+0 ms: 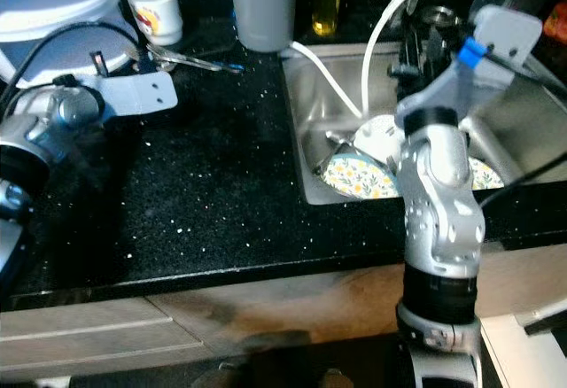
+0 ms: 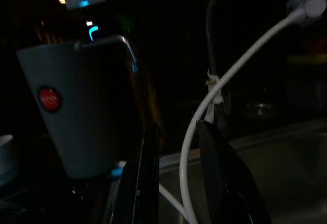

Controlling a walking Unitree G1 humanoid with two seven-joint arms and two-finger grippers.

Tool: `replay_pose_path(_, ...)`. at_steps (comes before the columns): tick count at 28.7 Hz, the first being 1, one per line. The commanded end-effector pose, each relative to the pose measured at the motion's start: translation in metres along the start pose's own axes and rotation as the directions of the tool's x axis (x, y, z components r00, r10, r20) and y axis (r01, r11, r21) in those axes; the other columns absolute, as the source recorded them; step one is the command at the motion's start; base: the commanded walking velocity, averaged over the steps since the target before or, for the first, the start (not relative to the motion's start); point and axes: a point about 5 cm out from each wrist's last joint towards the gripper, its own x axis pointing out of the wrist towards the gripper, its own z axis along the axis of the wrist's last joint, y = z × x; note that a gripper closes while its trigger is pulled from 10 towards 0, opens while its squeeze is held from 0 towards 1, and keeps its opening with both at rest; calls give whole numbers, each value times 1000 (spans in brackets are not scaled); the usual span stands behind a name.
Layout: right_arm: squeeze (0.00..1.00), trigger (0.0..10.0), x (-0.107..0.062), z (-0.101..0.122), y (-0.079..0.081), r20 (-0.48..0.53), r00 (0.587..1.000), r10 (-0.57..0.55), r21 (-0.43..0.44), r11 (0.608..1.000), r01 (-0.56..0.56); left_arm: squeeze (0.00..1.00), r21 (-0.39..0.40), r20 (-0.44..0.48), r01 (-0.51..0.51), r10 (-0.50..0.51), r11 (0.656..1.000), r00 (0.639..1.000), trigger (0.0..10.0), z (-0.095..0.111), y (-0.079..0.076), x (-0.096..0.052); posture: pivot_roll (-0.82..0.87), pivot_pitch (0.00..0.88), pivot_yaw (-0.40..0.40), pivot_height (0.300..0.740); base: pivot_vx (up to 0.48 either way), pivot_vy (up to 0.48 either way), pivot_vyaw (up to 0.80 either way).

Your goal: Kitchen organization

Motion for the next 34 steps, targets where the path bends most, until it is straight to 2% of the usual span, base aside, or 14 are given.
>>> replay_pose_path(1,0,10000,0,1,0,-3,1000,0,5,1000,0,1000,40,-33,20,-19,999,999,10000,-9,0,-2,90,274,-3,740,0,0,0)
replay_pose_path(6,0,10000,-1,3,2,-4,1000,2,7,1000,-1,1000,95,-34,2,1,995,999,10000,-5,10,-1,79,298,7,740,0,0,0)
replay_pose_path(7,0,10000,-1,3,2,-6,1000,1,7,1000,-1,1000,130,-38,-7,12,992,999,10000,-4,13,-1,73,302,11,740,0,0,0)
replay_pose_path(8,0,10000,-3,4,2,-10,1000,-1,6,1000,1,251,150,-40,-5,11,989,999,10000,-3,15,0,70,303,15,740,0,0,0)
replay_pose_path(9,0,10000,-4,4,1,-14,1000,-5,4,1000,5,0,156,-42,-1,7,988,999,10000,-3,16,0,66,306,18,740,0,0,0)
replay_pose_path(20,0,10000,-11,10,-5,-23,999,-30,-17,999,30,0,173,-105,48,-30,984,994,10000,-6,7,3,34,342,30,740,0,0,0)
replay_pose_path(21,0,10000,-12,10,-6,-25,999,-35,-20,999,34,0,163,-108,52,-34,985,994,8667,-6,4,3,29,345,32,740,0,0,0)
replay_pose_path(22,0,10000,-14,11,-7,-27,999,-40,-25,999,39,0,150,-111,58,-42,987,993,5843,-7,2,3,18,353,38,740,0,0,0)
replay_pose_path(23,0,10000,-14,11,-7,-27,999,-40,-25,999,39,0,150,-111,58,-42,987,993,5843,-7,2,3,18,353,38,740,0,0,0)
replay_pose_path(24,0,10000,-16,12,-7,-29,999,-44,-30,999,43,0,141,-113,63,-47,988,993,2980,-7,0,3,13,355,41,740,0,0,0)
replay_pose_path(26,0,10000,-17,13,-8,-31,998,-49,-34,998,48,0,136,-114,60,-44,989,992,2980,-7,-1,3,8,358,45,740,0,0,0)
replay_pose_path(28,0,10000,-21,15,-9,-33,998,-60,-44,997,58,0,137,-113,55,-39,989,993,0,-7,-1,4,-5,364,53,740,0,0,0)
replay_pose_path(33,0,10000,-25,18,-12,-32,997,-73,-56,996,72,0,143,-107,54,-38,988,994,0,-5,-1,4,-21,374,66,740,0,0,0)
replay_pose_path(34,0,10000,-30,21,-14,-35,995,-92,-69,994,89,0,158,-105,53,-37,986,994,0,-4,-2,5,-30,379,75,740,0,0,0)
